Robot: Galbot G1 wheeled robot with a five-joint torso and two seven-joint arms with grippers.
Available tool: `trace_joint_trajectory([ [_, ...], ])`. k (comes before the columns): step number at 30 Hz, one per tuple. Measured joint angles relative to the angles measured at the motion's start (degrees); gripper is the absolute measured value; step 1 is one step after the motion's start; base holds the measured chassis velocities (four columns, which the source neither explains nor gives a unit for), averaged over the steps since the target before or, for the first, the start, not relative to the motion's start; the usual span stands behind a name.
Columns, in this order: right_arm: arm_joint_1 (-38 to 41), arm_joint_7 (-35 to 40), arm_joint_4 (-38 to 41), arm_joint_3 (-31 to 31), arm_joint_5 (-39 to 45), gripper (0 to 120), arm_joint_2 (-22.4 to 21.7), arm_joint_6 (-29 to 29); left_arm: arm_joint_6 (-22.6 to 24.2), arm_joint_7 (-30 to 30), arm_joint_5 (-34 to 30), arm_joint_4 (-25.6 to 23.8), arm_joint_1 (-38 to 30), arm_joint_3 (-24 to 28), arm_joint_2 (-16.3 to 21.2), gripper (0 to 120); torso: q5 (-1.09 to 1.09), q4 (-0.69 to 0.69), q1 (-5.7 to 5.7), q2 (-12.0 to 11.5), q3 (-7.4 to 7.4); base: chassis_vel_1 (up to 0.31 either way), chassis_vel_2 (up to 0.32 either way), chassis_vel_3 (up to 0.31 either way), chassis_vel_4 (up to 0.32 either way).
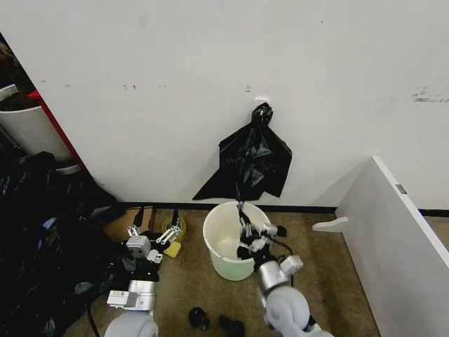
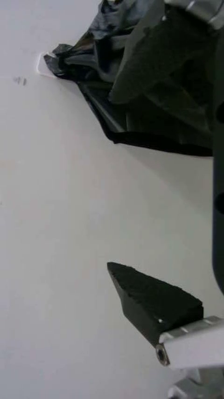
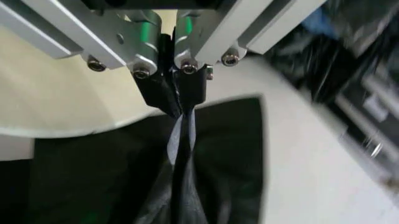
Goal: Place the garbage bag over the trash bin.
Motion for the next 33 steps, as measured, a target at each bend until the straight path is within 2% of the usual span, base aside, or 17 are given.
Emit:
trace_joint_trajectory([
  [4,-0.9,-7.7,-2.7,0.8,-4.4,0,-1.5,3.4,0.2,0.0,-0.5,0.3,-0.7,0.1,0.2,100,0.00,0.00,0.00,0.0,0.00,0.000,0.000,0.000,0.000],
  [14,-2.0,-17.3,-8.5,4.3,-15.4,0,-1.9,9.1,0.4,0.1,-2.0,0.9,-1.6,-0.1,0.8,100,0.00,0.00,0.00,0.0,0.00,0.000,0.000,0.000,0.000],
  [17,-2.2,-17.7,-9.3,5.1,-16.8,0,-1.6,10.5,0.4,0.1,-2.1,1.0,-1.6,0.0,0.7,100,-0.01,0.00,0.00,0.0,0.01,0.000,0.000,0.000,0.000],
  [21,-1.6,-16.6,-8.1,6.2,-14.6,0,-0.3,11.9,0.3,0.1,-2.1,1.1,-1.6,0.1,0.6,100,0.00,0.00,0.00,0.0,0.01,0.000,0.000,0.000,0.000],
  [26,-0.5,-16.7,-4.8,8.8,-11.3,21,0.0,12.5,0.3,0.2,-2.1,0.9,-1.3,0.1,0.5,100,0.00,0.01,0.00,0.0,0.01,0.000,0.000,0.000,0.000],
  [28,-0.5,-16.7,-4.7,9.0,-11.2,24,-0.1,12.5,0.3,0.2,-2.1,0.8,-1.3,0.1,0.4,100,-0.01,0.01,0.00,0.0,0.01,0.000,0.000,0.000,0.000],
  [31,-1.1,-16.1,-5.0,9.3,-12.3,39,-0.5,12.9,0.2,0.2,-1.8,0.7,-0.9,0.1,0.3,100,-0.01,0.00,0.00,0.0,0.01,0.000,0.000,0.000,0.000],
  [33,-1.2,-13.5,-5.4,9.2,-13.6,41,-0.4,12.8,0.1,0.2,-1.7,0.6,-0.7,0.1,0.2,100,0.00,0.00,0.00,0.0,0.01,0.000,0.000,0.000,0.000],
])
